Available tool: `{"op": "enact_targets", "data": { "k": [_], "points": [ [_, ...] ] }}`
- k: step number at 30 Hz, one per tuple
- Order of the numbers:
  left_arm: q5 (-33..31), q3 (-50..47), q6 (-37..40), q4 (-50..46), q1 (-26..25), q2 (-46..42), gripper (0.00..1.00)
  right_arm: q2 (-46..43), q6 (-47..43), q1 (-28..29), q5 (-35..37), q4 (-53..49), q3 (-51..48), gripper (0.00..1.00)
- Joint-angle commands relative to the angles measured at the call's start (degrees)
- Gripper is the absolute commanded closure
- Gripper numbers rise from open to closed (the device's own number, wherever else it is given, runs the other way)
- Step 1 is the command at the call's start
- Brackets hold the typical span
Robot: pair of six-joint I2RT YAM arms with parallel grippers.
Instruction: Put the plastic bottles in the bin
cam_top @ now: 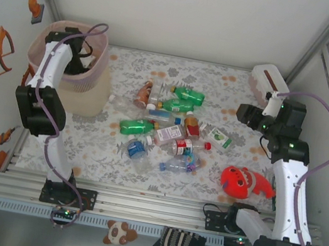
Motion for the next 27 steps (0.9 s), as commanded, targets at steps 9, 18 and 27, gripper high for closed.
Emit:
{"op": "enact_targets", "data": {
  "k": [9, 18, 27],
  "points": [
    [3.74, 1.33, -2.21, 1.37, 0.03, -10.89, 0.35, -0.27, 0.57, 0.56, -0.18, 0.88, 0.54, 0.33],
    [6.23, 0.68, -5.73, 4.58, 0.05, -20.20, 0.35, 0.60, 0.64, 1.15, -0.89, 0.19, 1.45, 0.34],
    [10.50, -6.34, -10.12, 11.64, 0.01, -32.15, 0.29, 4.34, 0.55, 2.07, -0.70, -3.33, 3.44, 0.36]
  ]
}}
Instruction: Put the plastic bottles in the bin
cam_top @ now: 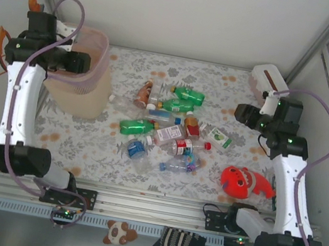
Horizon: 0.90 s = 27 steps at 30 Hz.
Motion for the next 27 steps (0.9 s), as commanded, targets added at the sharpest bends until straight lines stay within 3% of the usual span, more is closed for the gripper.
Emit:
{"op": "enact_targets", "data": {
  "k": [1, 11, 21, 27],
  "points": [
    [3.85, -3.09, -3.08, 3.89, 0.09, -4.02, 0.28, 2.01, 0.56, 1.18, -0.54, -2.28, 2.67, 0.36],
    [14.07, -16.55, -9.64, 13.07, 0.07, -16.70, 0.26, 13.46, -1.64, 8.62, 3.07, -6.41, 9.40, 0.36],
    [19.01, -30.26, -15.64, 19.80, 0.05, -26.98, 0.27, 35.24, -11.77, 16.57, 7.21, -14.51, 26.69, 0.36],
    [19.66, -34.67, -16.55, 20.27, -0.06, -30.16, 0.27, 47.30, -4.90, 19.68, 10.59, -15.00, 37.07, 0.36]
  ]
}}
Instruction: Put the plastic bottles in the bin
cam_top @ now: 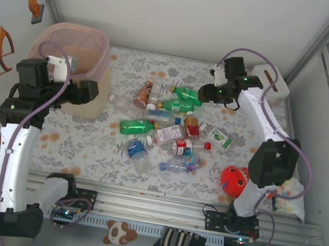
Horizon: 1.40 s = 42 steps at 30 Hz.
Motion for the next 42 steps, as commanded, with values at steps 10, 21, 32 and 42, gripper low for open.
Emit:
{"op": "enact_targets", "data": {
  "k": [10, 21, 32, 42],
  "points": [
    [0.75, -4.98, -1.29, 1.14, -0.04, -3.90, 0.28, 16.42, 17.71, 10.86, 10.58, 2.75, 15.06, 0.37],
    [0.83, -9.27, -2.19, 3.19, -0.18, -6.44, 0.29, 28.74, 28.27, 17.75, 15.42, 5.46, 27.54, 0.41],
    [3.63, -10.40, -4.08, 6.60, -0.16, -5.58, 0.29, 37.18, 32.58, 19.60, 16.24, 8.19, 36.69, 0.40],
    [4.64, -10.45, -3.90, 7.22, -0.15, -3.83, 0.29, 41.19, 33.13, 19.60, 14.14, 10.82, 38.36, 0.40]
  ]
}}
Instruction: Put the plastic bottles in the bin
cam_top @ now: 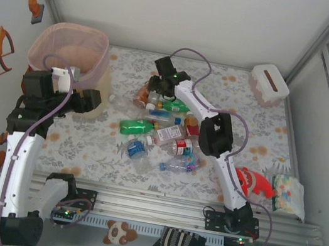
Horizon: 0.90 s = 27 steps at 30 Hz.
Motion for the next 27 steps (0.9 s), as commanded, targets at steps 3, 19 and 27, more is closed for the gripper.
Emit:
{"op": "enact_targets", "data": {
  "k": [3, 19, 27],
  "points": [
    [2.21, -0.31, -0.78, 1.56, -0.14, 0.35, 0.29, 2.03, 1.48, 0.19, 0.26, 0.84, 1.67, 0.40],
    [3.50, -0.06, -2.12, 2.81, -0.17, 0.98, 0.29, -0.22, 1.57, 0.18, 3.13, 1.03, 1.58, 0.55],
    [3.88, 0.16, -3.56, 3.49, -0.83, 0.03, 0.30, -5.99, 0.20, 0.15, 6.17, 2.42, 0.51, 0.60]
  ]
}}
